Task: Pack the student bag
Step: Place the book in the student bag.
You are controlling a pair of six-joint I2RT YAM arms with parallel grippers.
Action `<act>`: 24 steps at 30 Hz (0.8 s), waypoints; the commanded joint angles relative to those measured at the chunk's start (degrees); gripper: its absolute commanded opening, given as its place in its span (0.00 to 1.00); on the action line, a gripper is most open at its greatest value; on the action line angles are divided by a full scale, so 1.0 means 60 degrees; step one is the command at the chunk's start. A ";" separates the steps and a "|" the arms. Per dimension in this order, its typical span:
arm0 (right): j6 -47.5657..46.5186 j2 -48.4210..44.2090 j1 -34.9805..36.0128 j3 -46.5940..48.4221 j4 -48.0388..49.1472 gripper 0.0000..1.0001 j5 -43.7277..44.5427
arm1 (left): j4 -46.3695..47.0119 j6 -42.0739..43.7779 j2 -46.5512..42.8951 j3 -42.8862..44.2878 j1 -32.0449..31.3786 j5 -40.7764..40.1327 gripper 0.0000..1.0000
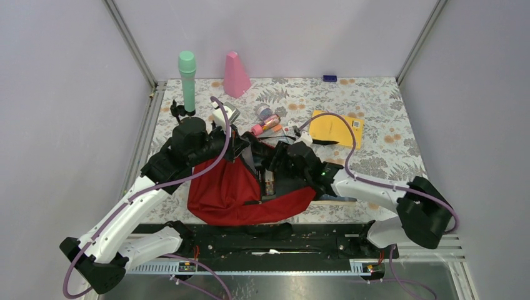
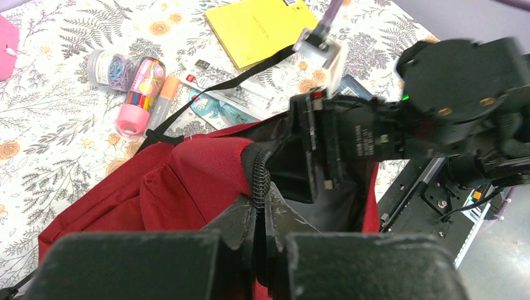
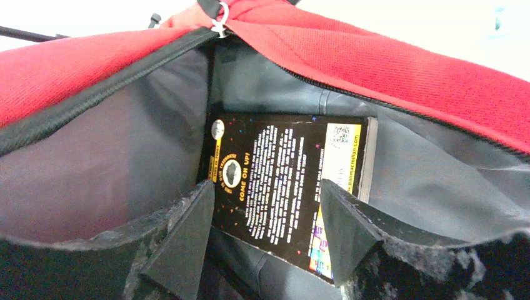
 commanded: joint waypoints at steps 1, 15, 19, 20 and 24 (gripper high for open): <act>-0.1024 -0.1268 0.0080 0.0358 -0.0687 0.71 0.1006 | 0.1104 0.0171 -0.0107 0.0062 0.0072 -0.0281 0.00; -0.3013 -0.4790 -0.2741 -0.0069 -0.4851 0.90 0.0980 | 0.0632 -0.0076 0.0031 0.0202 0.0083 -0.1296 0.00; -0.3375 -0.5333 -0.4125 -0.0269 -0.5960 0.93 0.0745 | 0.0583 -0.0128 -0.0011 0.0156 0.0083 -0.1399 0.00; -0.3360 -0.5398 -0.4628 -0.0352 -0.6233 0.93 0.0509 | 0.0583 -0.0136 -0.0008 0.0163 0.0083 -0.1397 0.00; -0.2530 -0.5672 -0.6329 -0.0718 -0.7581 0.91 0.0451 | 0.0583 -0.0186 0.0000 0.0167 0.0084 -0.1394 0.00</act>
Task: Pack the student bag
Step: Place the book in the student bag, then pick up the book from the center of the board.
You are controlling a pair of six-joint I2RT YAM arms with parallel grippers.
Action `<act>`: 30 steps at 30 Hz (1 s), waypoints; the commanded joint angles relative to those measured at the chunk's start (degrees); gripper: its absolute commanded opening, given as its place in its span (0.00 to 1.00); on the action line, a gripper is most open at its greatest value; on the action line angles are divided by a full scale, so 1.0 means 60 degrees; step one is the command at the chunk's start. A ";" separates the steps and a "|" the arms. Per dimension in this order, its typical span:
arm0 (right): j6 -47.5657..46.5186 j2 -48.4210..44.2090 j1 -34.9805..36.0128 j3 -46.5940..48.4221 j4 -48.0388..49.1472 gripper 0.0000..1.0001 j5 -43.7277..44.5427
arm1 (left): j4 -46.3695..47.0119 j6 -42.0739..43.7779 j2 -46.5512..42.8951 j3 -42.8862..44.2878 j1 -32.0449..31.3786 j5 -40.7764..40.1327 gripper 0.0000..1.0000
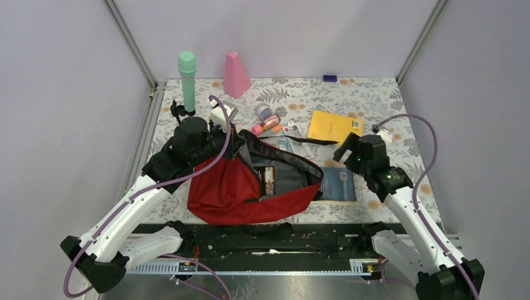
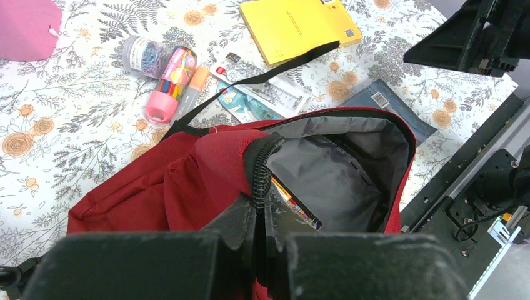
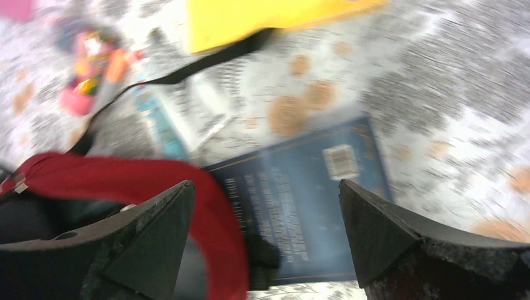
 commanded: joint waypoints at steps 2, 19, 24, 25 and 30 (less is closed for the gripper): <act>0.0868 -0.0780 -0.1633 -0.0701 -0.2210 0.93 0.0166 | 0.0773 -0.0125 -0.0081 0.0147 0.0076 -0.0353 0.00; 0.2804 -0.1099 -0.2221 -0.2882 -0.1962 0.93 -0.0960 | 0.0920 -0.0276 -0.0311 0.0031 0.0076 -0.0145 0.00; 0.2778 -0.0460 -0.2221 -0.3043 -0.1542 0.89 -0.1615 | 0.0952 -0.0283 -0.0376 -0.0008 0.0076 -0.0141 0.00; 0.2768 -0.0373 -0.2221 -0.3037 -0.1451 0.88 -0.1805 | 0.0955 -0.0290 -0.0381 -0.0016 0.0076 -0.0134 0.00; 0.2798 -0.0483 -0.2214 -0.2857 -0.1433 0.83 -0.2384 | 0.0956 -0.0306 -0.0409 -0.0019 0.0076 -0.0126 0.00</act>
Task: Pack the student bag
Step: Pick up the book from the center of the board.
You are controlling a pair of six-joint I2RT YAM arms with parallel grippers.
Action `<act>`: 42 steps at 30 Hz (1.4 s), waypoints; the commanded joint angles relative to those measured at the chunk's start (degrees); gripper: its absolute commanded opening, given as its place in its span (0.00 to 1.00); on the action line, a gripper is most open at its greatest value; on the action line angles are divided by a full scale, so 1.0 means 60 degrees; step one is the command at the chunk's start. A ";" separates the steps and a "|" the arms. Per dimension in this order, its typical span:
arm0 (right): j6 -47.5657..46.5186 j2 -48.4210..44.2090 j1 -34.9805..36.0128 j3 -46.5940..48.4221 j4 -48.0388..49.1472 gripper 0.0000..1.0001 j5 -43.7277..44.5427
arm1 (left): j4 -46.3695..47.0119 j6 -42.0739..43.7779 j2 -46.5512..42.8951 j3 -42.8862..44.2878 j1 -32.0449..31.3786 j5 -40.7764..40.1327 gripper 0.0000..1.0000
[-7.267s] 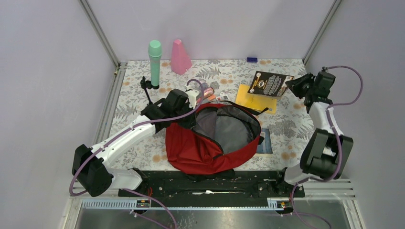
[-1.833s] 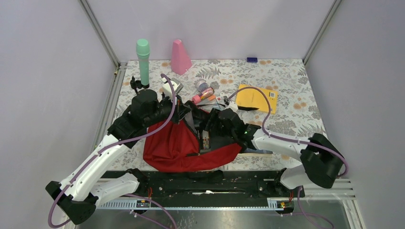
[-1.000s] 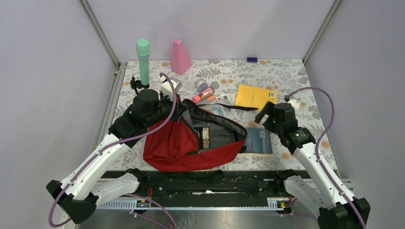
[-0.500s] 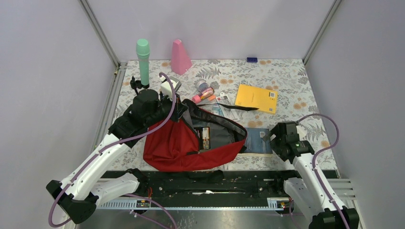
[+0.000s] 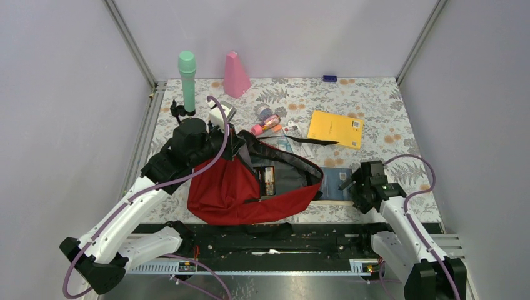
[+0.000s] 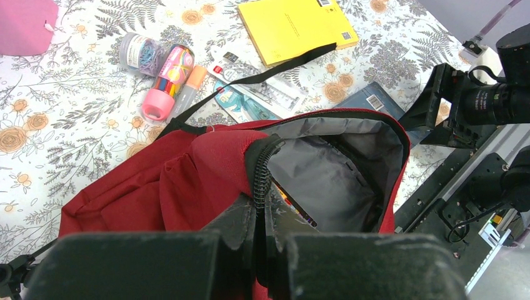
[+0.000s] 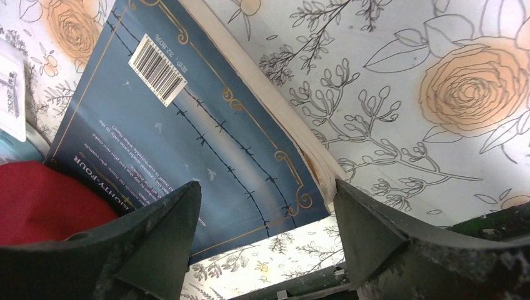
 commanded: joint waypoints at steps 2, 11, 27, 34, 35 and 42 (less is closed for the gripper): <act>0.0244 -0.0444 -0.0025 0.0138 0.0324 0.81 -0.0770 | 0.0956 -0.0054 -0.0309 0.0027 0.0078 -0.0116 0.00; 0.0769 -0.1462 -0.0029 -0.0330 0.0804 0.75 -0.0785 | 0.0967 -0.0083 -0.0298 0.0018 0.0072 -0.0102 0.00; 0.1209 -0.1088 -0.0017 -0.1309 0.2566 0.50 -0.0922 | 0.0992 -0.0127 -0.0236 -0.0002 0.0072 -0.0039 0.00; 0.1144 -0.1216 -0.0026 -0.1296 0.2836 0.15 -0.0400 | 0.0993 -0.0113 -0.0233 -0.0002 0.0072 -0.0046 0.00; 0.1126 -0.1294 -0.0028 -0.1283 0.2869 0.10 -0.0262 | 0.0994 -0.0113 -0.0238 0.0004 0.0072 -0.0048 0.00; 0.0453 -0.2187 -0.0027 -0.0430 0.2523 0.00 0.1210 | 0.0993 -0.0083 -0.0245 -0.0011 0.0072 -0.0112 0.00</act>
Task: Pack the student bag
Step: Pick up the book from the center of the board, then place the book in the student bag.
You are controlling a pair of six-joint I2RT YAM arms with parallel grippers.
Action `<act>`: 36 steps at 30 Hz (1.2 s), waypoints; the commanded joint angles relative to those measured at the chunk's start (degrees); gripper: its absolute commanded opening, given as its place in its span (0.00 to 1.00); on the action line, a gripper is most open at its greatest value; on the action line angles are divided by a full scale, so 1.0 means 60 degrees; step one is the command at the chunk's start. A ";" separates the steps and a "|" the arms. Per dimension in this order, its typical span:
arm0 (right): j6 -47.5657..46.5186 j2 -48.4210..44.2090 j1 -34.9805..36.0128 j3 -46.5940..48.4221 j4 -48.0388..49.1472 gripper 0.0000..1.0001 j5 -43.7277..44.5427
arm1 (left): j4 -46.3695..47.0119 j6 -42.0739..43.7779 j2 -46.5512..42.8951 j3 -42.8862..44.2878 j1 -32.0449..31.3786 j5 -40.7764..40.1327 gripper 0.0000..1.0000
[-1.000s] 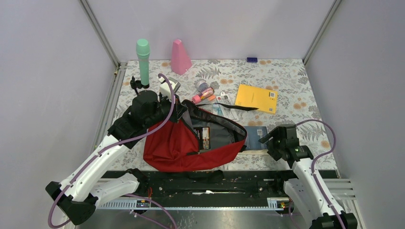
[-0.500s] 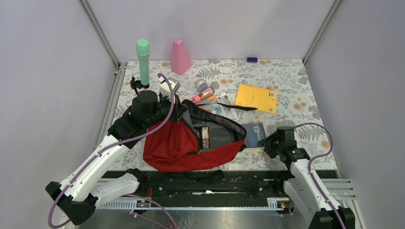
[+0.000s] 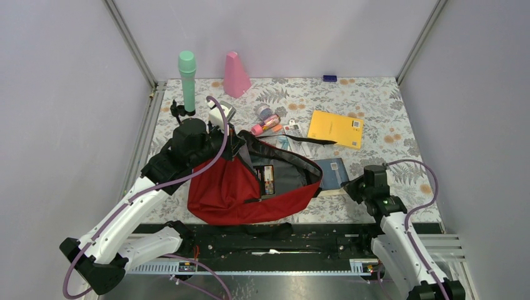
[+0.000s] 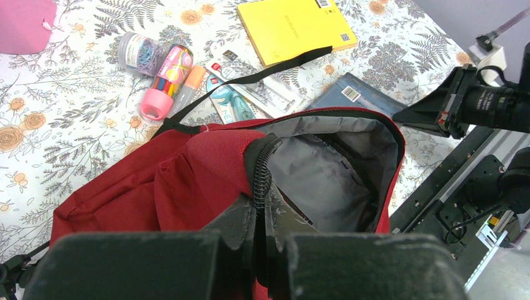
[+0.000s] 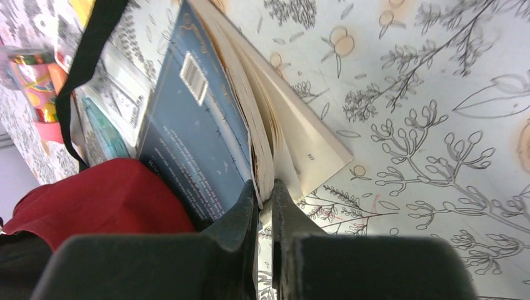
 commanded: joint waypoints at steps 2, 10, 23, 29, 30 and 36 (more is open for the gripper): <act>-0.0906 -0.0796 -0.0019 0.1318 -0.0140 0.00 0.2267 | 0.0927 0.0015 -0.0222 0.0089 0.0072 -0.0117 0.00; -0.2440 -0.1448 -0.0021 0.3150 -0.0256 0.00 0.4126 | 0.0931 0.0042 -0.0225 0.0087 0.0087 -0.0121 0.00; -0.3514 -0.0921 -0.0019 0.5922 0.0986 0.00 0.0772 | 0.0923 0.0044 -0.0152 0.0118 0.0087 0.0052 0.00; -0.2803 -0.0189 -0.0006 0.6863 0.1873 0.00 -0.2085 | 0.0929 0.0030 -0.0180 0.0125 0.0087 0.0063 0.00; -0.2678 -0.0101 0.0004 0.6974 0.2006 0.00 -0.2487 | 0.0930 0.0030 -0.0194 0.0128 0.0087 0.0059 0.00; -0.2076 0.0222 0.0048 0.7406 0.2830 0.00 -0.4468 | 0.0931 0.0008 -0.0167 0.0131 0.0087 0.0120 0.00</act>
